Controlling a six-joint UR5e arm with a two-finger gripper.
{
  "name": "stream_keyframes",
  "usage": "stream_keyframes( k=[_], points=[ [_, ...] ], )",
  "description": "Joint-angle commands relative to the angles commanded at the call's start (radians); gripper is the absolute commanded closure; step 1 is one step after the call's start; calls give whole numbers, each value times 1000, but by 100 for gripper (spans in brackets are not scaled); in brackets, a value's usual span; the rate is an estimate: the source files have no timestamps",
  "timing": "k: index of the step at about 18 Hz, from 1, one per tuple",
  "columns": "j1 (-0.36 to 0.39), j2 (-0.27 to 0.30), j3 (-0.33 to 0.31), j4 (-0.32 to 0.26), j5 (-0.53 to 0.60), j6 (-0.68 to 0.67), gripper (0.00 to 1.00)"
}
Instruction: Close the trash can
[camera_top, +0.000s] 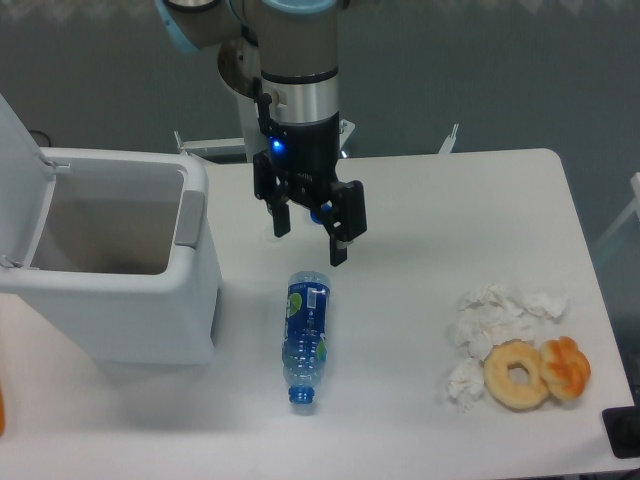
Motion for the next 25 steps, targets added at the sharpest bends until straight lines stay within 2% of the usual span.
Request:
stream_keyframes(
  k=[5,11,20,22,25],
  points=[
    [-2,-21,9,0,37,-2,0],
    [-3,-25,-51,3,41,-12,0],
    [-5,-38,-91,-3,81,-54,0],
    [-5,-38,-84,-3,75,-98,0],
    [-8,-37,-75,-3,68,-237,0]
  ],
)
